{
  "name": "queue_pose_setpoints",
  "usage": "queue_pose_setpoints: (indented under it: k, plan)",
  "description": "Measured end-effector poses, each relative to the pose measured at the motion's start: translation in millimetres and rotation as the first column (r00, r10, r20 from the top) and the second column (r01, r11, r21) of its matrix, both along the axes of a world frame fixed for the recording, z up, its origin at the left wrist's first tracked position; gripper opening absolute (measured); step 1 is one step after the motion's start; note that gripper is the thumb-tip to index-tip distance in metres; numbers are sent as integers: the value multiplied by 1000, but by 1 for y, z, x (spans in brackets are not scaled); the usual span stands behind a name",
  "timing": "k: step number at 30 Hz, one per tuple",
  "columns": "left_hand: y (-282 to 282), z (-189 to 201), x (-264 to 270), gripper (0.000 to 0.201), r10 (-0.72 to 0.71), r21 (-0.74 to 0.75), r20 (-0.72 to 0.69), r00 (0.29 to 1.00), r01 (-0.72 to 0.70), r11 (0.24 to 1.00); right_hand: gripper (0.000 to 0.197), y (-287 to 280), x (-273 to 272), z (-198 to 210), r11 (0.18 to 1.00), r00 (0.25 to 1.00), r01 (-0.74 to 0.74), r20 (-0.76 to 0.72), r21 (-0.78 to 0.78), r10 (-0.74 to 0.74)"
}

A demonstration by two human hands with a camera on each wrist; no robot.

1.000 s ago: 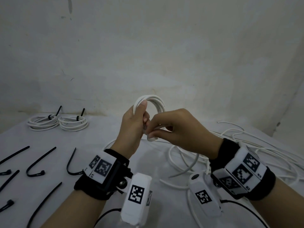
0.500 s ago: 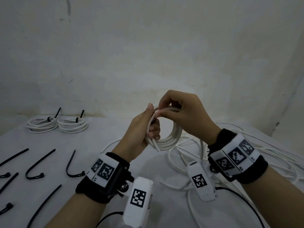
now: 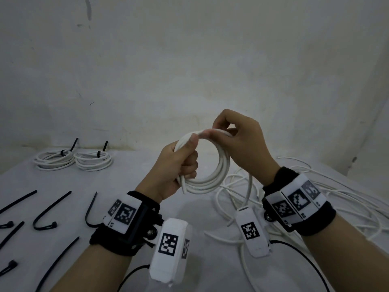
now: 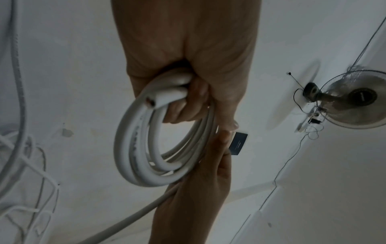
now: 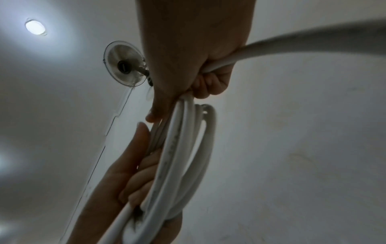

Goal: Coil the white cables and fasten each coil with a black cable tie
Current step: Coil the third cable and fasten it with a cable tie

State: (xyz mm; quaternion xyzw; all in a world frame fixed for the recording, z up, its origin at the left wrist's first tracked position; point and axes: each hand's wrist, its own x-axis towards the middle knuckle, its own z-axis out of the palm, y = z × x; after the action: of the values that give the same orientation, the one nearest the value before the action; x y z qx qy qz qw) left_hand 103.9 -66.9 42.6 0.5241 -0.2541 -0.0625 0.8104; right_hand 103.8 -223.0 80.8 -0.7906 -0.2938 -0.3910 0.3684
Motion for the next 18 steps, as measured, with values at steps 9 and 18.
queue_pose_setpoints:
  k: [9, 18]
  plan:
    - [7, 4, 7, 36, 77, -222, -78, 994, -93, 971, 15, -17, -3, -17, 999, 976, 50, -211, 10, -47]
    - [5, 3, 11, 42, 142, -354, -187, 972, -201, 913, 12, -19, -12, -32, 990, 851, -56, -512, 130, 115]
